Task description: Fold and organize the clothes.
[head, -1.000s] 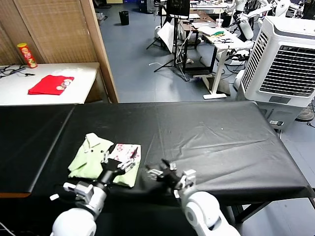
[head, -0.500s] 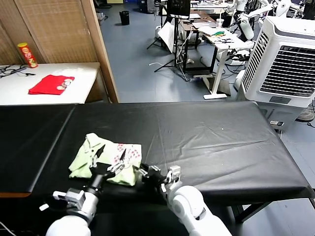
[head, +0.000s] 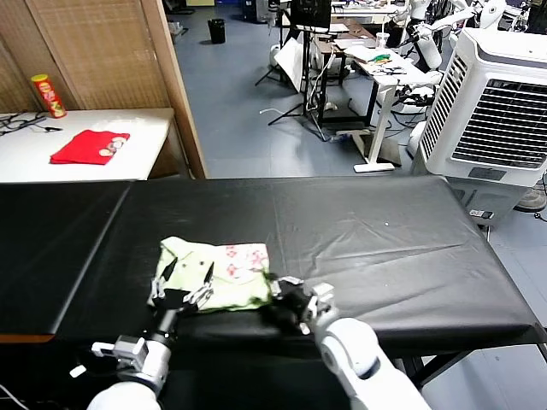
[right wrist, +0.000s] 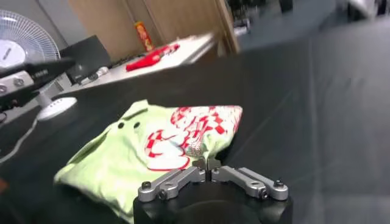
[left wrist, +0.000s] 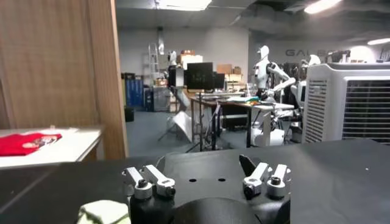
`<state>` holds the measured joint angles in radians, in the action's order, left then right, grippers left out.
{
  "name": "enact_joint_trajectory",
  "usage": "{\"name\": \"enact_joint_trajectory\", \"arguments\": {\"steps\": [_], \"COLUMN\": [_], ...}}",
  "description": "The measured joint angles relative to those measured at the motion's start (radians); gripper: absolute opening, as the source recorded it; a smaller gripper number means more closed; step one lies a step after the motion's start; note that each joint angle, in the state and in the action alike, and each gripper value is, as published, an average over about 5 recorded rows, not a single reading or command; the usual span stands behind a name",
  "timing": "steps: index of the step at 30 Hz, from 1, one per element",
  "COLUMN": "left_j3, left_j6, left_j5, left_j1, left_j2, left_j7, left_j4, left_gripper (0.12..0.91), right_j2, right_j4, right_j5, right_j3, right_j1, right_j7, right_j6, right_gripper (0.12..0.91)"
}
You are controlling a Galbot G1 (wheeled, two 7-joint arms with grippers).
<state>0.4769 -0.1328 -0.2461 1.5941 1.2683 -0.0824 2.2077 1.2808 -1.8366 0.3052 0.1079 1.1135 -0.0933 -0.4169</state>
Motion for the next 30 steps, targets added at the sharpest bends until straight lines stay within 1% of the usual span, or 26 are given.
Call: {"name": "enact_joint_trajectory", "arguments": {"steps": [1,2,4,5,8,11,13,15,18,23,26,30], "left_j3": [-0.001,-0.001,-0.001,-0.001,0.002,0.005,0.007,0.008,0.014,0.042,0.063,0.088], "left_j6": [0.005,0.01,0.021,0.026,0.041,0.061,0.06,0.044,0.017,0.001,0.0,-0.002], "left_j5": [-0.005,-0.01,-0.018,-0.02,-0.027,-0.042,-0.052,-0.062,-0.084,-0.113,-0.13,-0.146], "left_j1": [0.001,0.003,0.008,0.012,0.02,0.029,0.037,0.045,0.063,0.114,0.155,0.218], "left_j2": [-0.001,-0.003,-0.008,-0.012,-0.021,-0.03,-0.036,-0.045,-0.064,-0.109,-0.128,-0.137], "left_j7": [-0.003,-0.007,-0.01,-0.011,-0.013,-0.014,-0.019,-0.033,-0.063,-0.093,-0.1,-0.098], "left_j4": [-0.005,-0.009,-0.02,-0.025,-0.039,-0.051,-0.052,-0.046,-0.028,0.01,0.029,0.054], "left_gripper": [0.798,0.798,0.798,0.798,0.798,0.798,0.798,0.798,0.798,0.798,0.798,0.798], "right_j2": [-0.018,-0.035,-0.063,-0.074,-0.093,-0.099,-0.097,-0.093,-0.087,-0.077,-0.069,-0.051], "right_j4": [-0.008,-0.018,-0.038,-0.048,-0.081,-0.115,-0.137,-0.159,-0.191,-0.251,-0.29,-0.345], "right_j5": [-0.041,-0.08,-0.15,-0.174,-0.213,-0.226,-0.233,-0.236,-0.228,-0.2,-0.191,-0.195], "right_j3": [0.014,0.027,0.053,0.066,0.103,0.138,0.161,0.184,0.218,0.28,0.31,0.33], "right_j1": [0.009,0.019,0.043,0.057,0.105,0.161,0.203,0.252,0.335,0.482,0.564,0.668], "right_j7": [-0.007,-0.011,-0.008,-0.004,0.014,0.04,0.067,0.101,0.144,0.191,0.218,0.265], "right_j6": [0.021,0.045,0.103,0.134,0.235,0.332,0.385,0.422,0.448,0.462,0.466,0.458], "right_gripper": [0.197,0.247,0.346,0.412,0.563,0.702,0.766,0.788,0.797,0.798,0.798,0.798]}}
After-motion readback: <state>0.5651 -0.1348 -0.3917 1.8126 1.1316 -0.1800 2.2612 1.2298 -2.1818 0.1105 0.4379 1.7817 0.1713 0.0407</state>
